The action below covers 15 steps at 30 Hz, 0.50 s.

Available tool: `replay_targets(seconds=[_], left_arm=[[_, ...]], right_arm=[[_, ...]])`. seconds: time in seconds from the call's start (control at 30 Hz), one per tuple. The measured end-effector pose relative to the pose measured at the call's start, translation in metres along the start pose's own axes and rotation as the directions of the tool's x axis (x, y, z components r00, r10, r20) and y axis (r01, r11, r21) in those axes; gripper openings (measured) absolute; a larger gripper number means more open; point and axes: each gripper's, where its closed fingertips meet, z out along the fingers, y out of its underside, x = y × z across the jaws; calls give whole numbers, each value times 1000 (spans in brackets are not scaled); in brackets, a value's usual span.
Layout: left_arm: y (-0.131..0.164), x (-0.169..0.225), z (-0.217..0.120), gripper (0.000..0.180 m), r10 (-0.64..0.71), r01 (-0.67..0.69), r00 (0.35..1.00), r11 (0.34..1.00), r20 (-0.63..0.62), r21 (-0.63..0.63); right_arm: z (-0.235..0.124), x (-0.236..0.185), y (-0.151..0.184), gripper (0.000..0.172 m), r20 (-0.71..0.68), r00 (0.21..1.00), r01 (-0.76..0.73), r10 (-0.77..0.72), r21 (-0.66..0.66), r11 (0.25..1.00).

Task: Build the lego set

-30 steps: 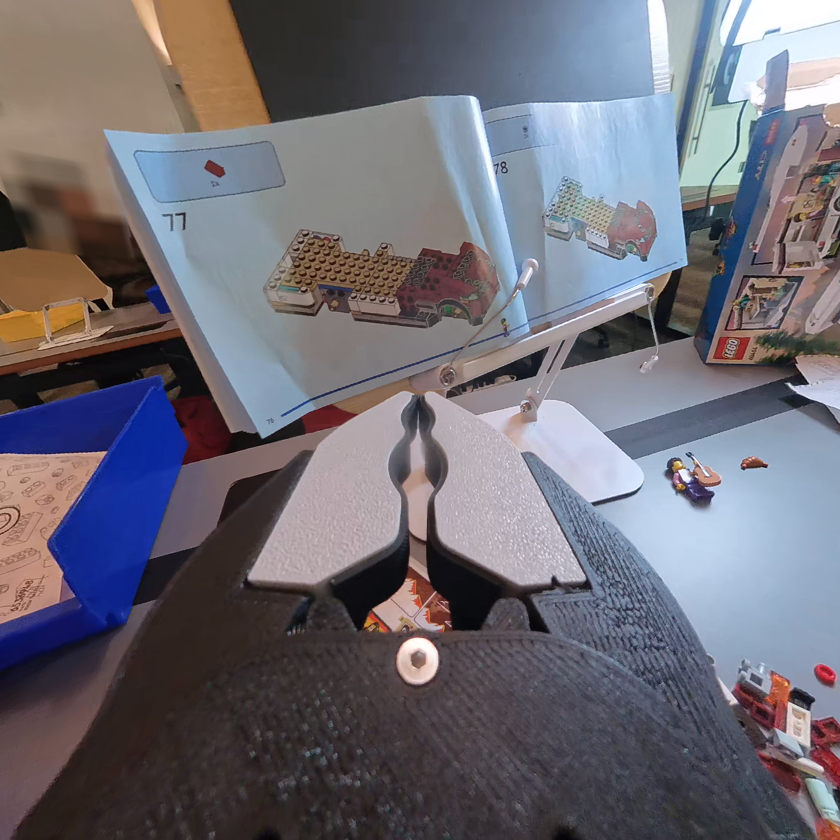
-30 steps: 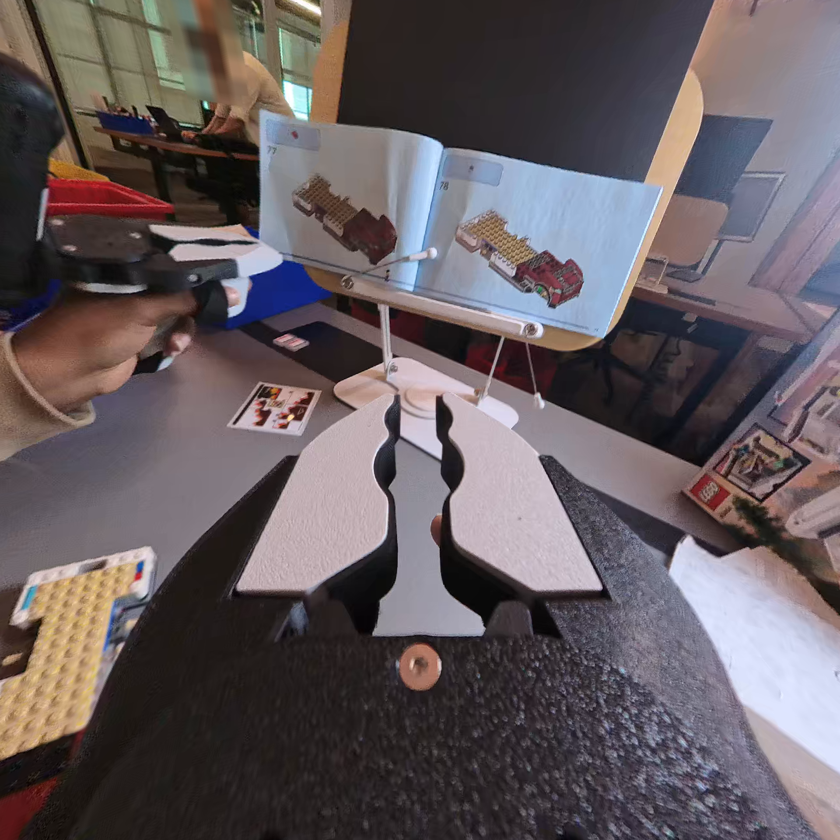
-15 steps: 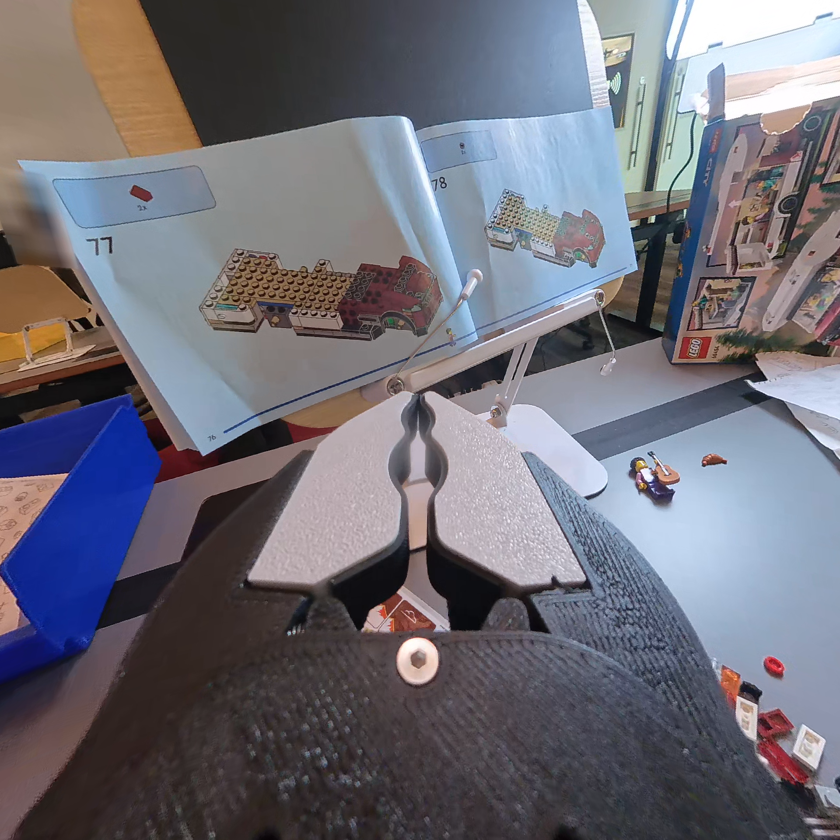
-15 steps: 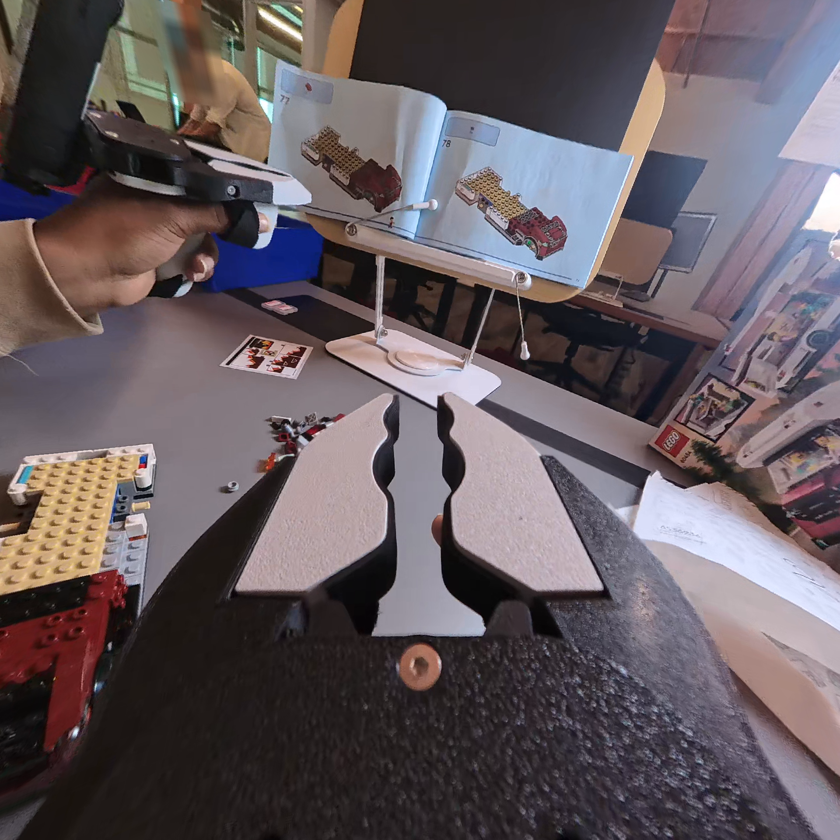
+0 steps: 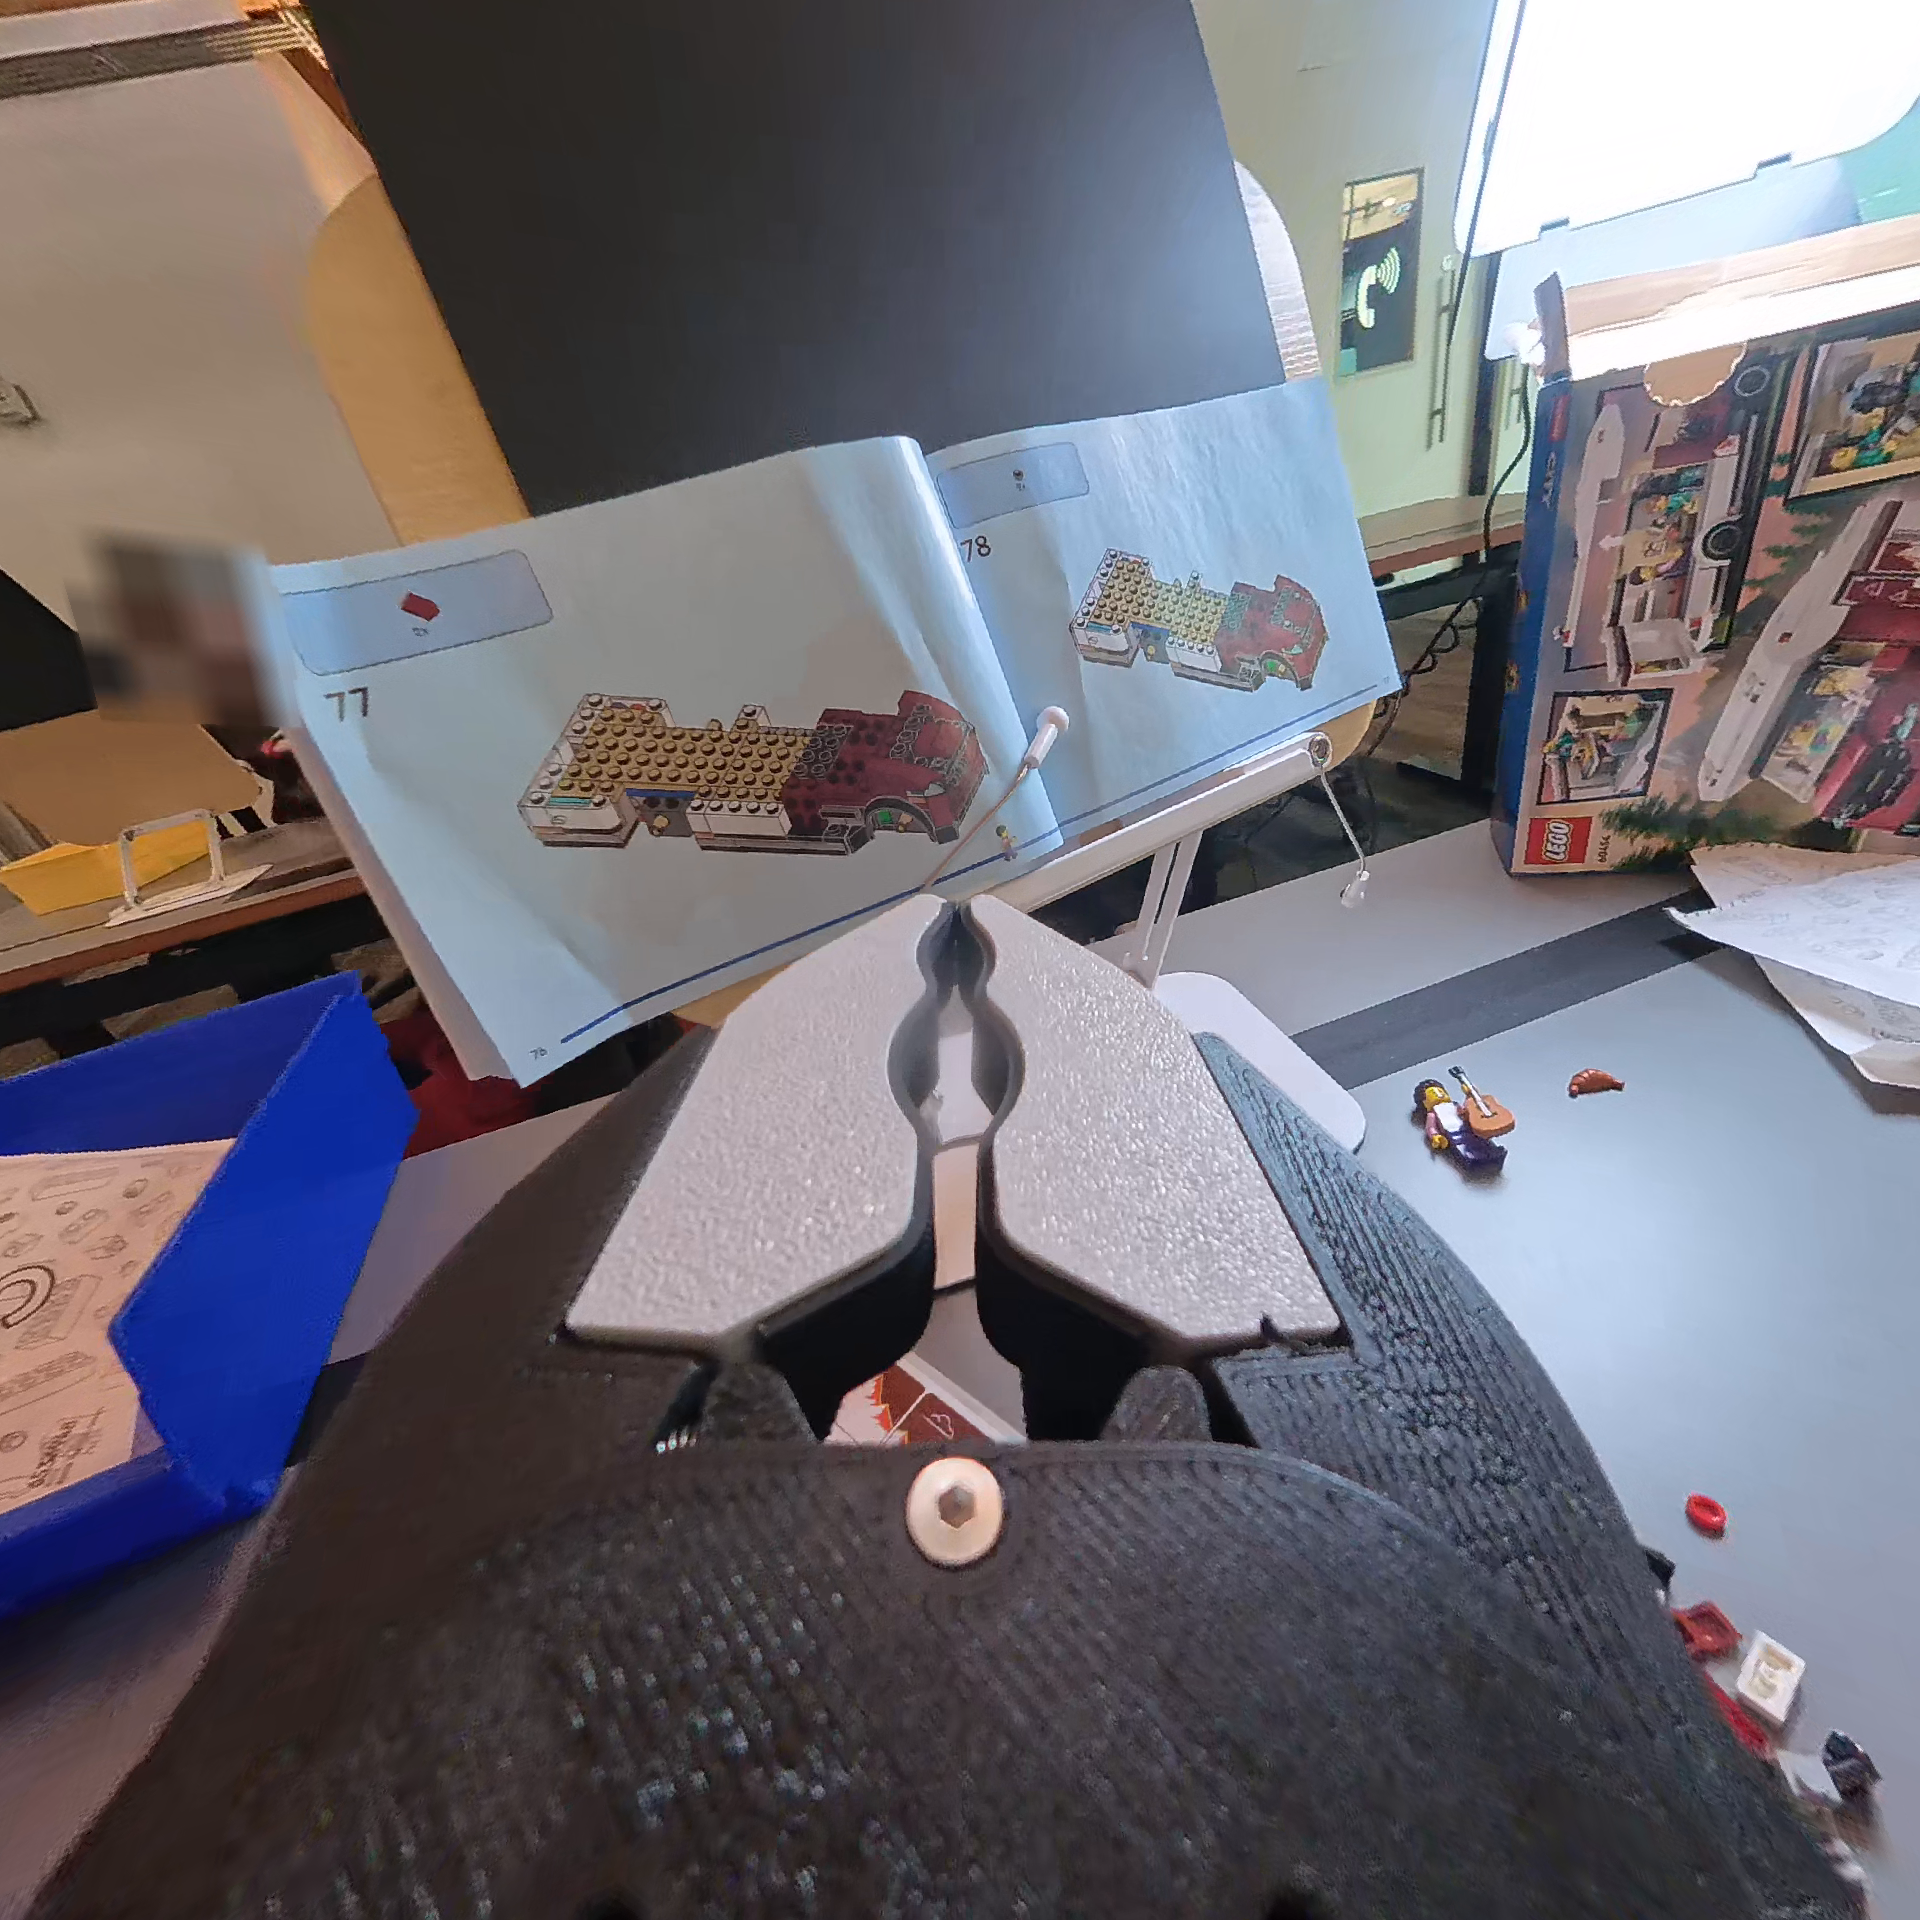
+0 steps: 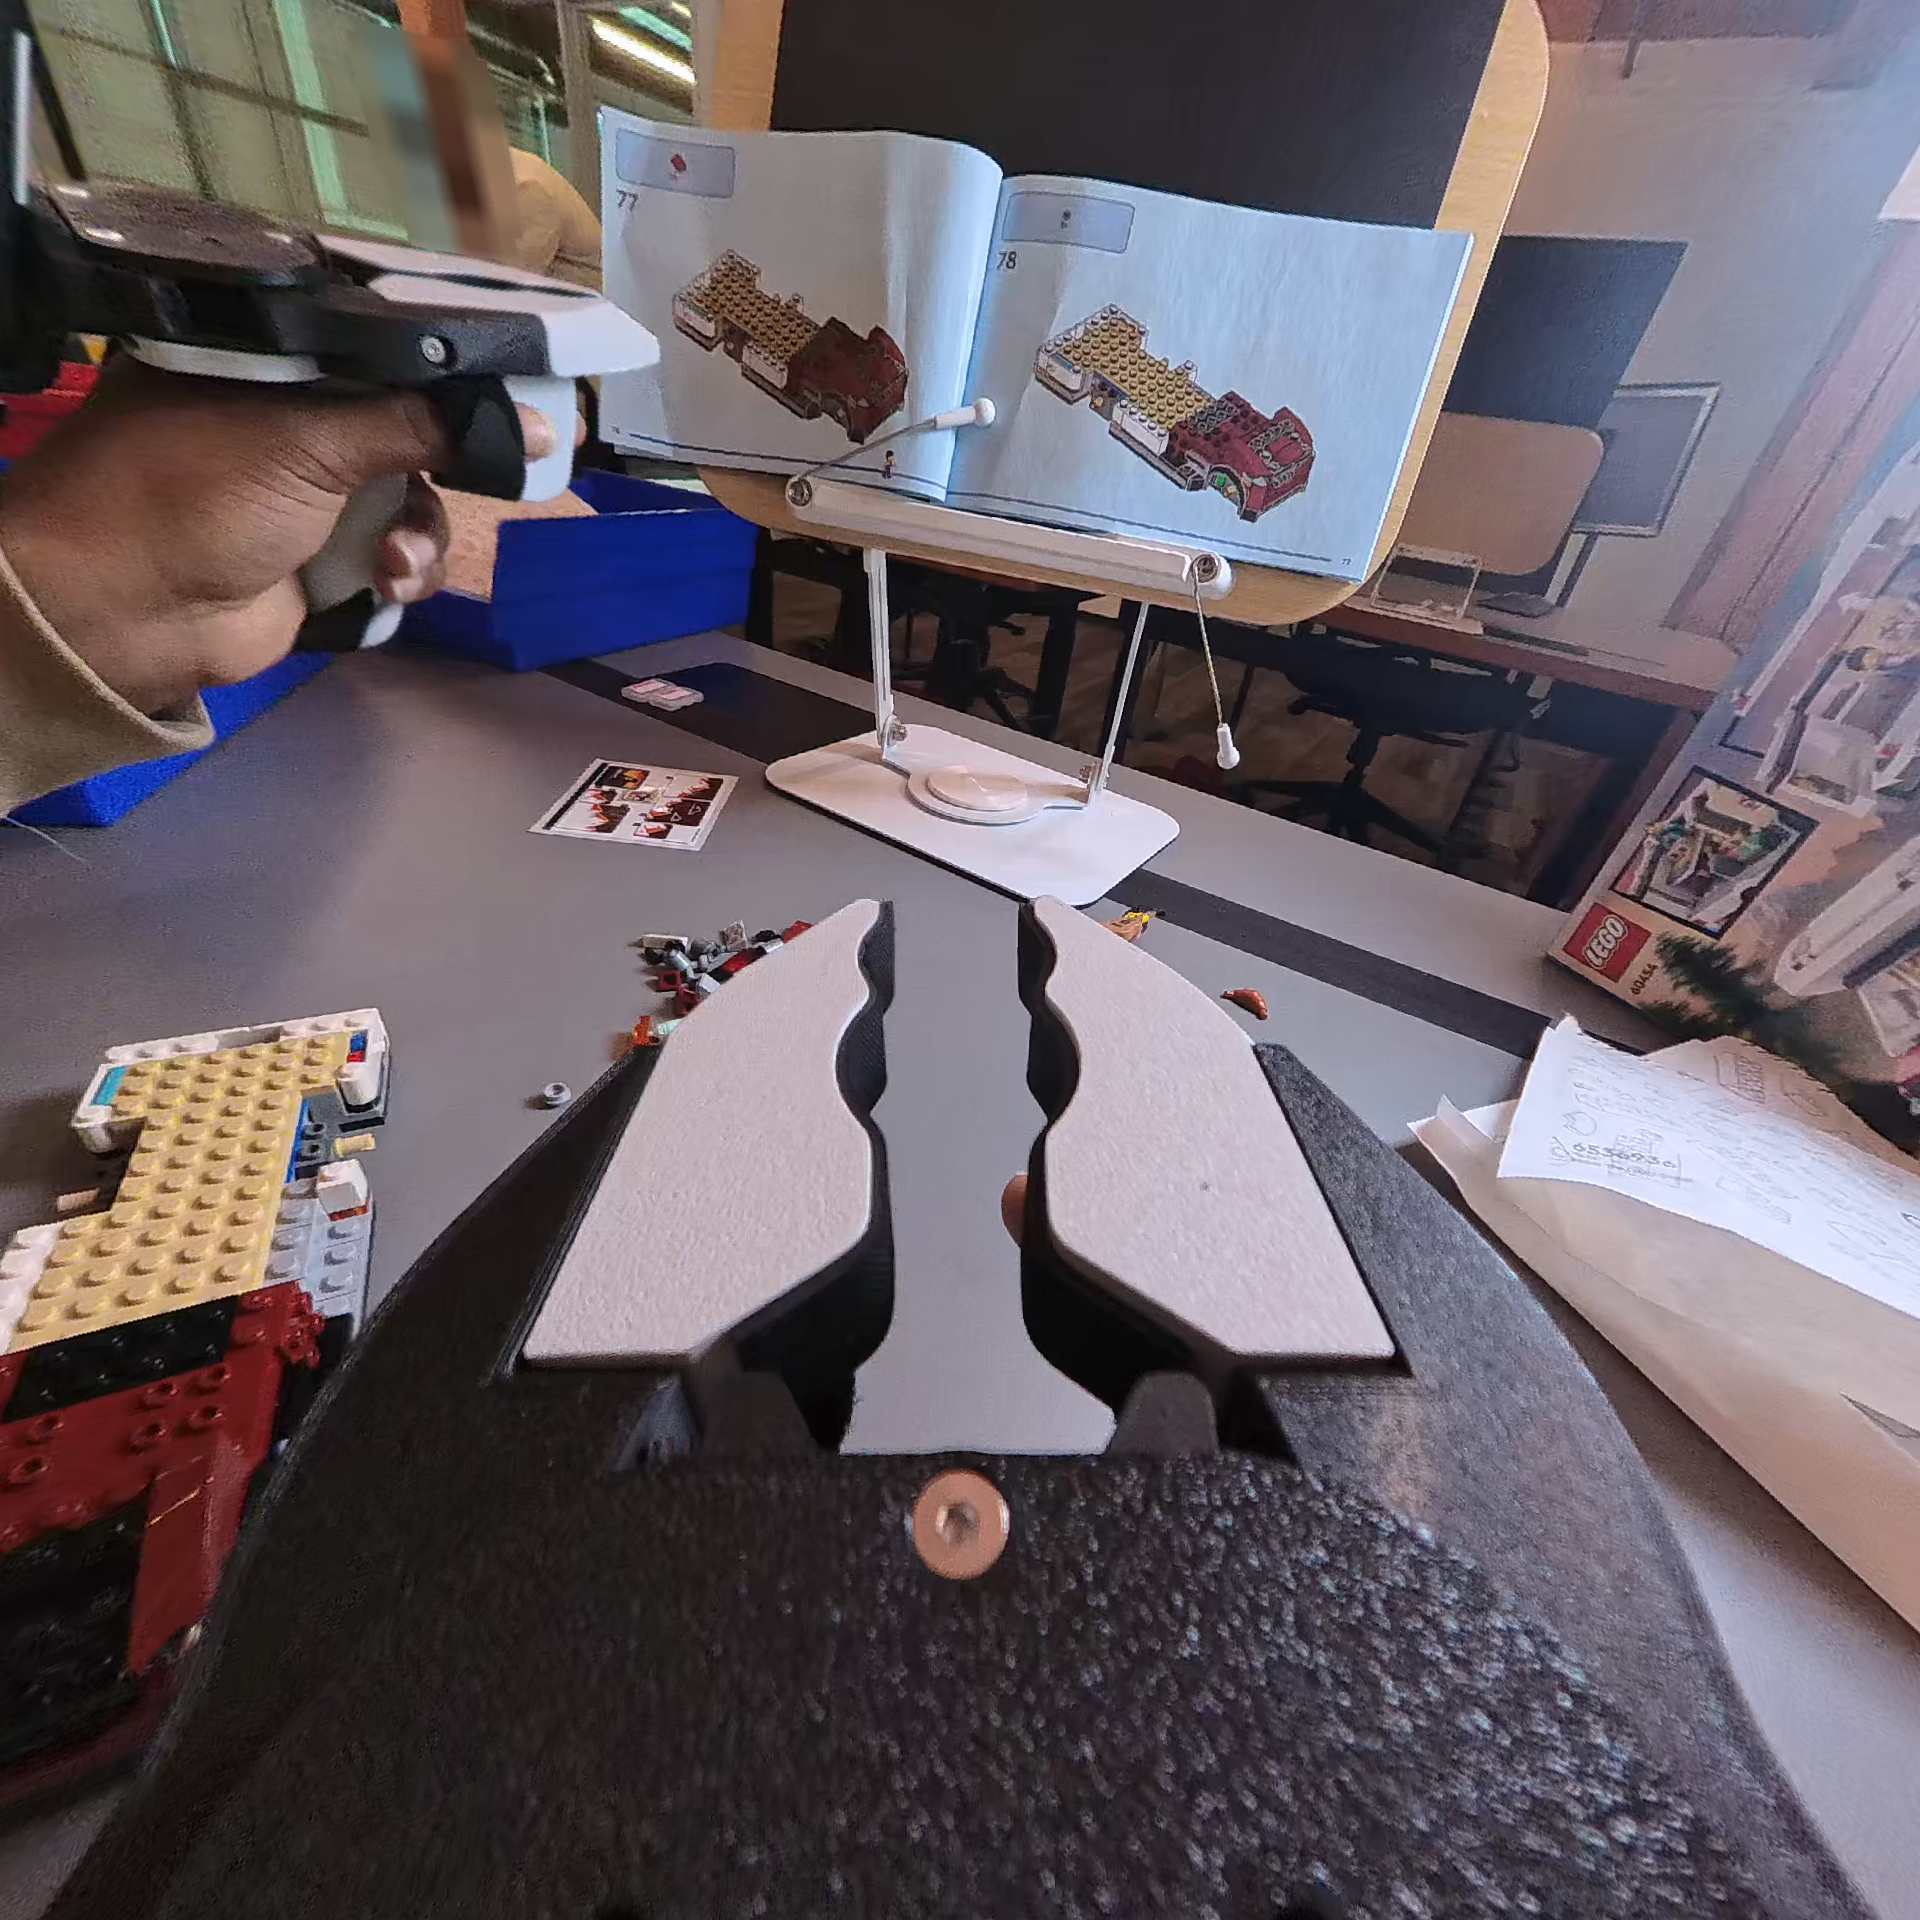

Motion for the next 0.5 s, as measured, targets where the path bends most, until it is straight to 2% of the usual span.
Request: replay_targets(seconds=[0.13,0.23,0.3,0.4,0.5], left_arm=[[-12,-12,-32,0,17,-18,999,1000,-32,-20],[-17,-32,-71,0,8,-10,999,999,-39,-30],[-14,-52,-100,13,3,-5,999,997,-36,-71],[-14,-101,-148,21,26,-24,1000,992,15,-124],[1,-161,-187,30,98,-86,995,946,23,-313]], right_arm=[[-2,-4,-5,28,18,1000,6,-6,5,1000],[-4,-7,-11,28,35,999,13,-14,28,1000],[-5,-9,-13,29,44,999,8,-9,34,999],[-5,-13,-13,29,55,998,-5,4,31,1000],[-4,-16,-11,29,63,998,-16,14,20,1000]])
